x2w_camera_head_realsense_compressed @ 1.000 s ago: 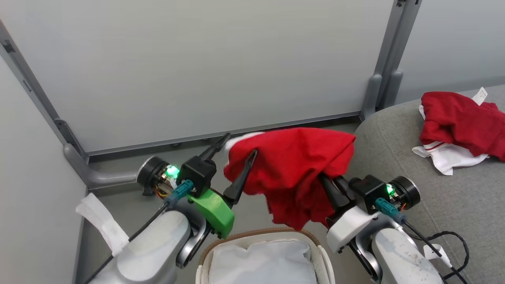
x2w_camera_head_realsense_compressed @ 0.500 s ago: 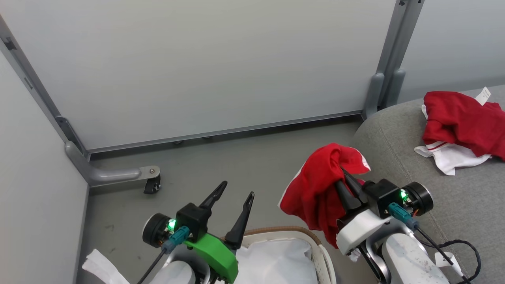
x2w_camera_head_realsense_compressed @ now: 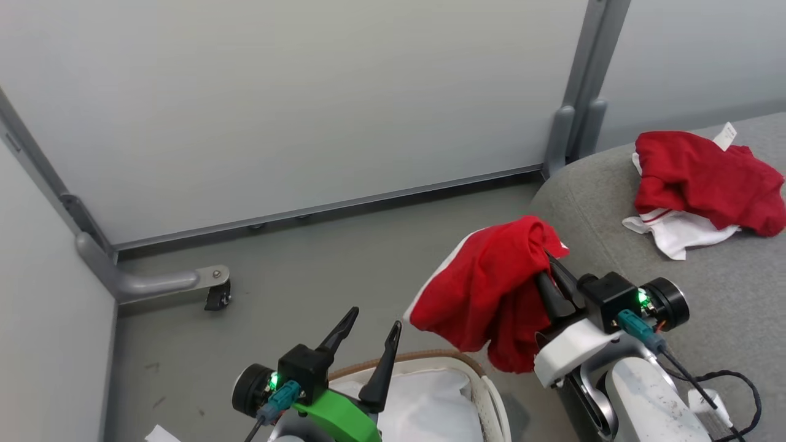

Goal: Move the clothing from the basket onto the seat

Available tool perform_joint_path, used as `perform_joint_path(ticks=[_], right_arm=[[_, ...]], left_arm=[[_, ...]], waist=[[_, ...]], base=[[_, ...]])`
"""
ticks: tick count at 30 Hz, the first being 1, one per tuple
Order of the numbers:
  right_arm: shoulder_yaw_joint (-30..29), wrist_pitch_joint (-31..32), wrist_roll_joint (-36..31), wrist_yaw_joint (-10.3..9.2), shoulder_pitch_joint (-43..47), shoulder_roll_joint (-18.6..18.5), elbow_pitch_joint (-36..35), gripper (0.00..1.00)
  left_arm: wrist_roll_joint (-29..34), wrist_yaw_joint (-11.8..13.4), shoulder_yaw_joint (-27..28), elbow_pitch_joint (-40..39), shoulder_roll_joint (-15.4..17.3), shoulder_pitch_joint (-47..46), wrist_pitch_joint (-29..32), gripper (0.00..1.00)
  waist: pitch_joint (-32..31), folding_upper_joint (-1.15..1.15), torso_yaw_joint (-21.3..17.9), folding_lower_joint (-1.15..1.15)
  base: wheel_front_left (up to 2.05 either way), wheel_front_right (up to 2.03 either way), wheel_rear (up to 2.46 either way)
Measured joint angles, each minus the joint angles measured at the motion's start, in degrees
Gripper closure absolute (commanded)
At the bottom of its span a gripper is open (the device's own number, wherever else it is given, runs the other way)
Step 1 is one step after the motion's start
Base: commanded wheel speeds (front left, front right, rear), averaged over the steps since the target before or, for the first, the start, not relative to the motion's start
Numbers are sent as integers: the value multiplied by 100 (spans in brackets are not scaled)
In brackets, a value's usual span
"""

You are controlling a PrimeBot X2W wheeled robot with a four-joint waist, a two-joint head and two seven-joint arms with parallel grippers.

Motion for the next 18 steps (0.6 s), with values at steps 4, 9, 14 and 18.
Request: perform_joint_path(ticks=[4,9,14,18], right_arm=[[-160,0,-74,0,33,-2,-45,100],[-409,0,-194,0,192,-4,-54,100],[-547,0,-238,0,273,-5,-60,100],[-576,0,-240,-1,315,-5,-69,100]], left_arm=[[158,-75,92,2,-101,116,-1,0],[302,-147,122,13,-166,143,0,0],[413,-181,116,15,-226,152,0,0],[474,-201,112,38,-242,151,0,0]], waist=[[-5,0,-301,0],[3,0,-763,0],[38,0,-1236,0],[93,0,-1617,0]], base=[[0,0,0],[0,0,0],[0,0,0],[0,0,0]])
